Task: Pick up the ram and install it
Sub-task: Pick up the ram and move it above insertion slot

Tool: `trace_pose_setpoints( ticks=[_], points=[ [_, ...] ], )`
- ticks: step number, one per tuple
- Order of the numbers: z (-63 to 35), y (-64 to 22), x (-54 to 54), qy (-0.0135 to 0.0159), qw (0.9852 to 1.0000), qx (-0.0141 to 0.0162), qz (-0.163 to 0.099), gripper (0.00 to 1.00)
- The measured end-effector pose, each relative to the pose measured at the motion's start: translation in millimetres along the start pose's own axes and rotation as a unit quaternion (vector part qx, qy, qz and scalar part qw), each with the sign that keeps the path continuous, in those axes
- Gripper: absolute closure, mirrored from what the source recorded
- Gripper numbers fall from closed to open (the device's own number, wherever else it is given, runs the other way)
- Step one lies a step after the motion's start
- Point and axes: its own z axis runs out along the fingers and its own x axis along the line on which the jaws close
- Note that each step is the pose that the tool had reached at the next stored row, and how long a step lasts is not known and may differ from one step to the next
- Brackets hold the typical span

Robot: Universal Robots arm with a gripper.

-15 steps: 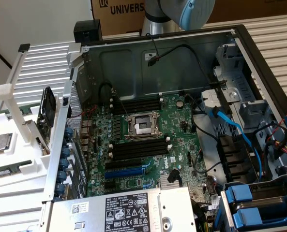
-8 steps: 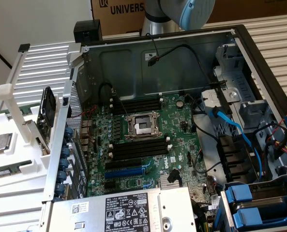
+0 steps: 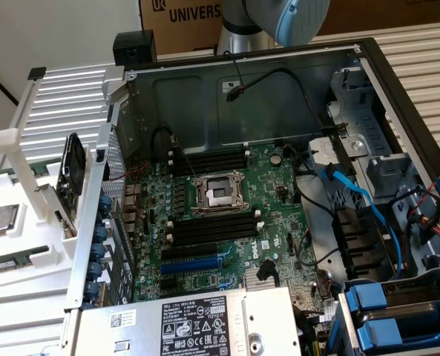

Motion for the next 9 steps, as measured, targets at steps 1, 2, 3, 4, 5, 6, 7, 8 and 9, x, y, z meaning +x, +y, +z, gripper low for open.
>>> trace_pose_setpoints(
  ticks=[1,2,3,4,5,6,7,8,9],
  points=[
    [0.6,0.0,1.0,0.0000,1.0000,0.0000,0.000,0.89],
    [1.8,0.0,1.4,0.0000,1.0000,0.0012,0.000,0.89],
    [2.5,0.2,1.7,0.0000,1.0000,0.0031,0.000,0.89],
    [3.4,0.3,1.9,0.0000,1.0000,0.0055,-0.001,0.89],
    [4.3,0.5,2.0,0.0000,1.0000,0.0081,-0.001,0.89],
    [5.1,0.7,2.1,0.0001,0.9999,0.0111,-0.001,0.89],
    [5.9,0.8,2.2,0.0001,0.9999,0.0144,-0.001,0.89],
    [8.2,1.1,2.4,0.0000,0.9998,0.0190,-0.002,0.89],
    [9.5,1.2,2.5,0.0000,0.9998,0.0201,-0.002,0.89]
  ],
)
